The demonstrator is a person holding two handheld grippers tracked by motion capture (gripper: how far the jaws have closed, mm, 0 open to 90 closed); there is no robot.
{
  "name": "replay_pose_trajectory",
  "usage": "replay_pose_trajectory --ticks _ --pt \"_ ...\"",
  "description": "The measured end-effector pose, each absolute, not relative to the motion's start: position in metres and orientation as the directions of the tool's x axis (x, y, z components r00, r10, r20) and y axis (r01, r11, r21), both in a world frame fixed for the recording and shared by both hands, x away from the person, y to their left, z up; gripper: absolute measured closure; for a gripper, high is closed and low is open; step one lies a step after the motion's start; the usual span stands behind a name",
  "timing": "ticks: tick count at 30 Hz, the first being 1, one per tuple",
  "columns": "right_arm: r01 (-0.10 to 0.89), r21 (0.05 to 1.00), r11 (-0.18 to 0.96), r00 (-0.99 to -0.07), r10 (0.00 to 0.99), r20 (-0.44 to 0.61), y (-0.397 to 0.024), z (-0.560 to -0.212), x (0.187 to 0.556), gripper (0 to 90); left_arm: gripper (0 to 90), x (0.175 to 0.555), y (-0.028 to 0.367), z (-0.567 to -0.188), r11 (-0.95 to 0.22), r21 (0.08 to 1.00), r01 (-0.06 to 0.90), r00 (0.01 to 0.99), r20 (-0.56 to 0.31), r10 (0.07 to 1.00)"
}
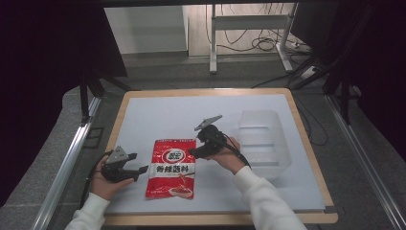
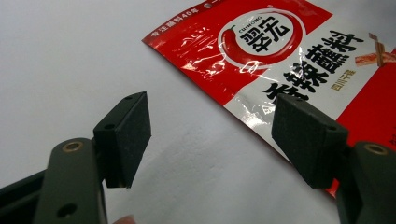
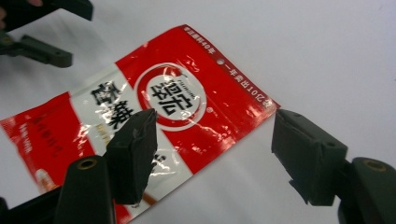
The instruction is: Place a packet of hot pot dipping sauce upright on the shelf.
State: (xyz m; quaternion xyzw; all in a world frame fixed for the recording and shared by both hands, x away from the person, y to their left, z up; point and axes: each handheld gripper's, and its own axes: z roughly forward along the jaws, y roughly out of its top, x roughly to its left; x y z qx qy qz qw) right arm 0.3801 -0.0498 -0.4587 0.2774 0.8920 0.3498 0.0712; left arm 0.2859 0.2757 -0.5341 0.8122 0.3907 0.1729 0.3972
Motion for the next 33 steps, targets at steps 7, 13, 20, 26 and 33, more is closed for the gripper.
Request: replay_pose_trajectory --ticks 7,13,20,26,33 --pt "0.522 0.577 0.628 -0.816 0.564 0.125 -0.034 -0.47 0.418 37.9 28.1 0.287 0.276 -0.535 -0.385 0.775 0.501 0.637 -0.029 0.77" --pt "0.577 0.514 0.635 -0.796 0.578 0.179 -0.023 -0.485 0.449 42.0 28.1 0.287 0.277 -0.535 -0.384 0.776 0.5 0.637 -0.03 0.77" --pt "0.602 0.487 0.633 -0.785 0.582 0.214 -0.021 -0.494 0.465 46.0 28.1 0.288 0.276 -0.537 -0.394 0.767 0.507 0.641 -0.029 0.767" --pt "0.659 0.46 0.596 -0.745 0.602 0.287 -0.029 -0.503 0.48 52.7 28.0 0.288 0.276 -0.537 -0.391 0.765 0.511 0.639 -0.033 0.769" --pt "0.667 0.447 0.596 -0.742 0.588 0.323 -0.032 -0.509 0.485 60.2 28.0 0.288 0.276 -0.538 -0.396 0.763 0.511 0.641 -0.031 0.767"
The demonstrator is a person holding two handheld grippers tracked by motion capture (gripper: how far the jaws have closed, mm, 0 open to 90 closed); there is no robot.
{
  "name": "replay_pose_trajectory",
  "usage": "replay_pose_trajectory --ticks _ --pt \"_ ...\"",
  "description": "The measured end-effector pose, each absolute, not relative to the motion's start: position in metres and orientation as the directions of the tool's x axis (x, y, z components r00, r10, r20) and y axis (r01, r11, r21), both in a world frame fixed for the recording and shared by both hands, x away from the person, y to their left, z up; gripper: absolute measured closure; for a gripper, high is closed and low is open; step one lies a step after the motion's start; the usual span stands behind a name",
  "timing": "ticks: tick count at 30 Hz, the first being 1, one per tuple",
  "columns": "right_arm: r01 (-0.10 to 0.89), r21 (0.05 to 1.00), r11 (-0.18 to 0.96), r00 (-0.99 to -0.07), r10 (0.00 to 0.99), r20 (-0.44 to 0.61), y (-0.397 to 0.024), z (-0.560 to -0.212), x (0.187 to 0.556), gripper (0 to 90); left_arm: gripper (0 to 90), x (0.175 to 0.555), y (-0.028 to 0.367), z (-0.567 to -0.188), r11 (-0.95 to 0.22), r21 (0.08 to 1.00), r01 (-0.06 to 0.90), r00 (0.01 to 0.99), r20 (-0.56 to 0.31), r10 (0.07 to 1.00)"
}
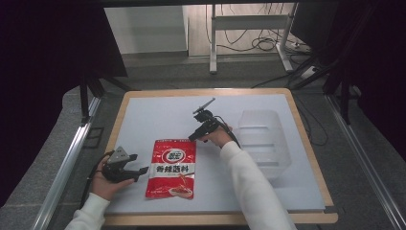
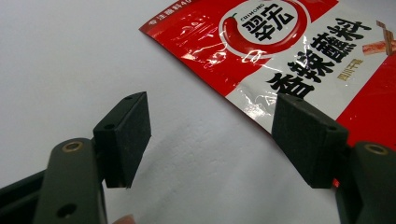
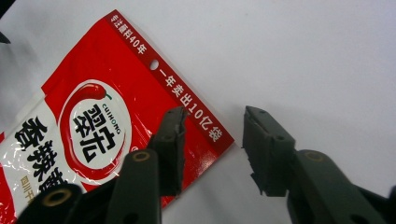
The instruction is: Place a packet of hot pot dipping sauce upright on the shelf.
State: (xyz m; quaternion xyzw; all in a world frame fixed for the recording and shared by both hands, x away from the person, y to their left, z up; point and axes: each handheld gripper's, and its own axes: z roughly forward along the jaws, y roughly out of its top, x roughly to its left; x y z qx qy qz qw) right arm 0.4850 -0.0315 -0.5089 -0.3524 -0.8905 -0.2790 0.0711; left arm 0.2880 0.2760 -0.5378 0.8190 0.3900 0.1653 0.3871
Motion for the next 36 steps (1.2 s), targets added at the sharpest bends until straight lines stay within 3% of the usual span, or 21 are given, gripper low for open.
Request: replay_pose_trajectory --ticks 11,14,15,17,36 --pt "0.658 0.426 0.621 -0.752 0.571 0.329 -0.032 -0.513 0.485 72.3 28.0 0.288 0.277 -0.538 -0.395 0.763 0.512 0.64 -0.032 0.768" --pt "0.655 0.431 0.62 -0.755 0.561 0.34 -0.033 -0.511 0.484 77.8 28.0 0.288 0.276 -0.538 -0.396 0.762 0.513 0.64 -0.032 0.768" --pt "0.641 0.439 0.629 -0.766 0.551 0.331 -0.033 -0.509 0.483 86.3 28.0 0.288 0.276 -0.538 -0.397 0.761 0.512 0.64 -0.03 0.768" --pt "0.625 0.447 0.64 -0.78 0.541 0.314 -0.032 -0.507 0.48 88.5 27.9 0.288 0.276 -0.538 -0.397 0.761 0.514 0.639 -0.03 0.769" --pt "0.476 0.564 0.675 -0.877 0.412 0.247 -0.035 -0.473 0.441 89.0 27.8 0.292 0.281 -0.537 -0.375 0.768 0.52 0.624 -0.042 0.78"
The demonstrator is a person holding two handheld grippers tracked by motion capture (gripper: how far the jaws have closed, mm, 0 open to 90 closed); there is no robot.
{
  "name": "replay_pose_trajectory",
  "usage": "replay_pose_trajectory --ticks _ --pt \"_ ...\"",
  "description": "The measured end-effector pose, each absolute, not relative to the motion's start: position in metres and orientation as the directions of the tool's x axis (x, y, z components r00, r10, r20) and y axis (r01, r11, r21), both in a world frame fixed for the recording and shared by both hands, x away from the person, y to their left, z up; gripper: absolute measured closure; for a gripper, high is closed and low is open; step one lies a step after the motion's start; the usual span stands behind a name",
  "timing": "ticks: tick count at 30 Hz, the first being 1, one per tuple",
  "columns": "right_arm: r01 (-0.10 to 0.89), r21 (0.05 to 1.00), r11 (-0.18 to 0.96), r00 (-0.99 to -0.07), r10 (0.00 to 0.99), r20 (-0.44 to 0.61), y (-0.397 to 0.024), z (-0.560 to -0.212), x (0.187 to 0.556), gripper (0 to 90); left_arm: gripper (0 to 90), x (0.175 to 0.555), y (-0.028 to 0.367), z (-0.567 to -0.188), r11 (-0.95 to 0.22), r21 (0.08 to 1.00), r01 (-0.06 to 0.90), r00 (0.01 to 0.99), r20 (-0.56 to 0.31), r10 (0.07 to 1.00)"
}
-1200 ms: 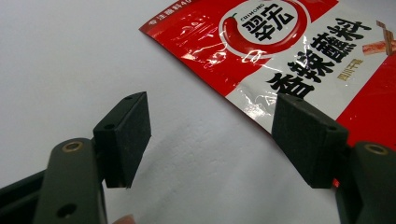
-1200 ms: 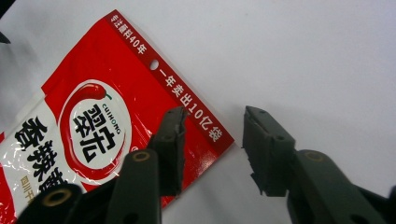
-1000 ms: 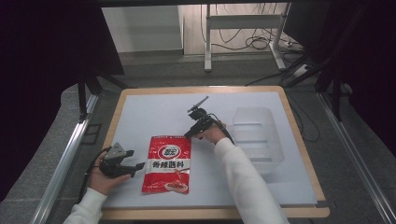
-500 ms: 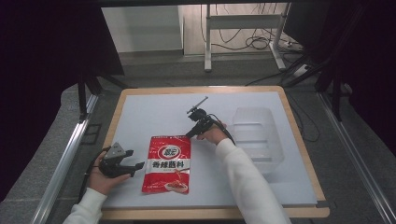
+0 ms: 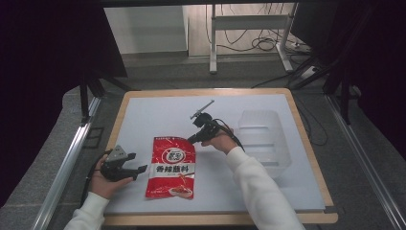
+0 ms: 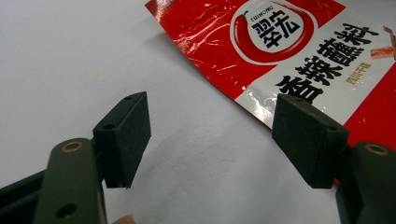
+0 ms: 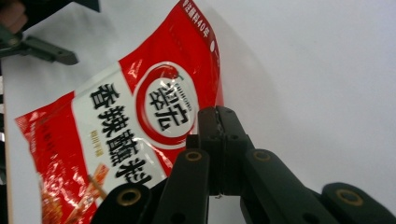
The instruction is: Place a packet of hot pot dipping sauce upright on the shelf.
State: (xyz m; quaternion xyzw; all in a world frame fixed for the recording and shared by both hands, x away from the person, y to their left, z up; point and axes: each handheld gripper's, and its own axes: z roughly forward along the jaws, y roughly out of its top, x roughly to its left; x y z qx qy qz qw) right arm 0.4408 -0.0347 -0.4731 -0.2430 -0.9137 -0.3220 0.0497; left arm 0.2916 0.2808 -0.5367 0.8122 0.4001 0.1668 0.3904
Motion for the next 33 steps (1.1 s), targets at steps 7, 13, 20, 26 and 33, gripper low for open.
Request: replay_pose_trajectory --ticks 7,13,20,26,33 --pt "0.442 0.596 0.67 -0.894 0.384 0.232 -0.04 -0.466 0.427 89.0 27.3 0.304 0.277 -0.534 -0.347 0.779 0.523 0.624 -0.073 0.778" --pt "0.423 0.6 0.679 -0.904 0.365 0.223 -0.042 -0.465 0.421 89.0 26.3 0.329 0.269 -0.531 -0.357 0.772 0.526 0.648 -0.092 0.756" --pt "0.41 0.601 0.686 -0.91 0.352 0.219 -0.041 -0.466 0.419 89.0 26.3 0.351 0.268 -0.53 -0.386 0.756 0.528 0.673 -0.095 0.734" --pt "0.403 0.599 0.692 -0.913 0.348 0.213 -0.04 -0.467 0.417 89.0 27.7 0.378 0.266 -0.533 -0.386 0.76 0.523 0.714 -0.142 0.686" --pt "0.397 0.6 0.694 -0.915 0.348 0.203 -0.042 -0.467 0.415 88.9 31.6 0.388 0.262 -0.543 -0.363 0.759 0.54 0.732 -0.212 0.647"
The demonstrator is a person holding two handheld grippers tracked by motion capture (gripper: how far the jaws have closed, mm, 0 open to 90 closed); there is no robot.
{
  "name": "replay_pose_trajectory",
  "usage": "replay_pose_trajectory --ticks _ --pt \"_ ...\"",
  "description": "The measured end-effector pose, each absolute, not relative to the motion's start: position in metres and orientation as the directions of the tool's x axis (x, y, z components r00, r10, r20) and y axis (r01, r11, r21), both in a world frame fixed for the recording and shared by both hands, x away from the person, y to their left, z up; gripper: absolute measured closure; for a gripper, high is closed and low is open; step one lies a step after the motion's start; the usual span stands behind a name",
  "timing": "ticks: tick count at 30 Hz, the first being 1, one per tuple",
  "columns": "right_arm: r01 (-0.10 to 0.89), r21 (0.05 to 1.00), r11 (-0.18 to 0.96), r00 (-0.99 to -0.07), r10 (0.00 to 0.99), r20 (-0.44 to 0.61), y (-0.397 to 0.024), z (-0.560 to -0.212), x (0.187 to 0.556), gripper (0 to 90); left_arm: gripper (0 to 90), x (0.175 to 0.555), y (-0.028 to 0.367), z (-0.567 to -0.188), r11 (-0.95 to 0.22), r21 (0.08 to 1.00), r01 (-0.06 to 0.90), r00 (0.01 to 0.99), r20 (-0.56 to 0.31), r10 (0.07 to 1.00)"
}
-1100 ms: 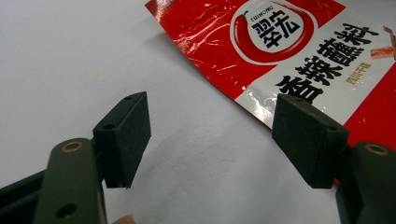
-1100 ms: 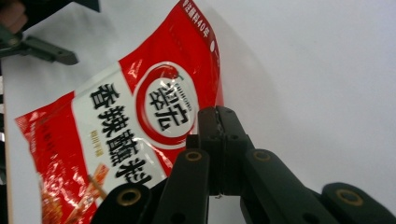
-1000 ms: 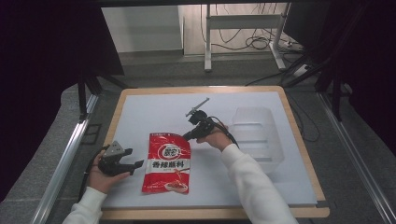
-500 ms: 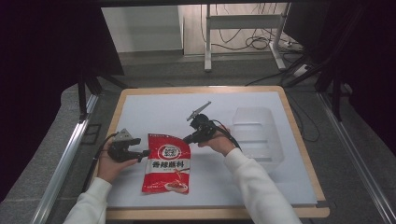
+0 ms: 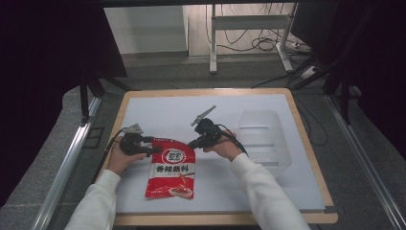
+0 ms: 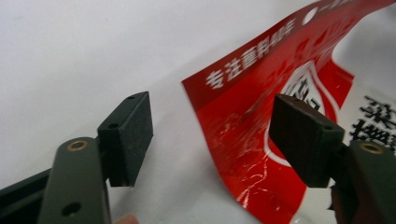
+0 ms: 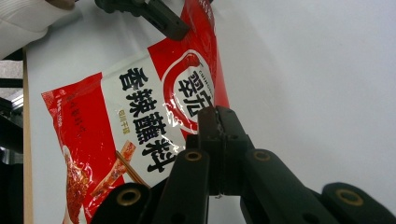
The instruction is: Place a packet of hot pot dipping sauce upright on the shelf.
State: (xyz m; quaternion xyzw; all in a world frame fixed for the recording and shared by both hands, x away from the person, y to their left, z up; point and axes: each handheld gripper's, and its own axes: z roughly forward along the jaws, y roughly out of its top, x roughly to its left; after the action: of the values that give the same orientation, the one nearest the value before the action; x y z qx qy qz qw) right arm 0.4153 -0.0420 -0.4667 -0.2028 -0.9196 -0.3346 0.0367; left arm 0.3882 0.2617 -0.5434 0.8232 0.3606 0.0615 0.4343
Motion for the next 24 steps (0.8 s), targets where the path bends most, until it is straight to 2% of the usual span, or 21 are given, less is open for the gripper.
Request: replay_pose_trajectory --ticks 4,8,9,12,16,20,24 --pt "0.398 0.601 0.694 -0.915 0.348 0.204 -0.042 -0.468 0.415 88.9 35.6 0.386 0.257 -0.545 -0.366 0.766 0.528 0.752 -0.221 0.621" --pt "0.397 0.602 0.692 -0.915 0.35 0.202 -0.041 -0.468 0.414 88.9 49.9 0.383 0.255 -0.544 -0.393 0.765 0.51 0.771 -0.204 0.604" --pt "0.397 0.602 0.692 -0.915 0.35 0.202 -0.041 -0.468 0.414 88.9 49.9 0.382 0.255 -0.543 -0.401 0.766 0.502 0.774 -0.191 0.604" --pt "0.399 0.597 0.696 -0.914 0.355 0.197 -0.044 -0.468 0.413 88.8 65.7 0.376 0.257 -0.538 -0.404 0.778 0.481 0.78 -0.17 0.602" --pt "0.407 0.593 0.695 -0.909 0.371 0.189 -0.051 -0.469 0.414 88.8 80.5 0.361 0.256 -0.532 -0.427 0.793 0.433 0.811 -0.137 0.569" --pt "0.413 0.593 0.691 -0.906 0.379 0.189 -0.054 -0.471 0.415 88.8 86.1 0.354 0.257 -0.53 -0.443 0.795 0.415 0.822 -0.118 0.557" --pt "0.408 0.588 0.698 -0.908 0.378 0.181 -0.052 -0.472 0.414 88.7 87.8 0.35 0.255 -0.529 -0.467 0.789 0.398 0.827 -0.088 0.556"
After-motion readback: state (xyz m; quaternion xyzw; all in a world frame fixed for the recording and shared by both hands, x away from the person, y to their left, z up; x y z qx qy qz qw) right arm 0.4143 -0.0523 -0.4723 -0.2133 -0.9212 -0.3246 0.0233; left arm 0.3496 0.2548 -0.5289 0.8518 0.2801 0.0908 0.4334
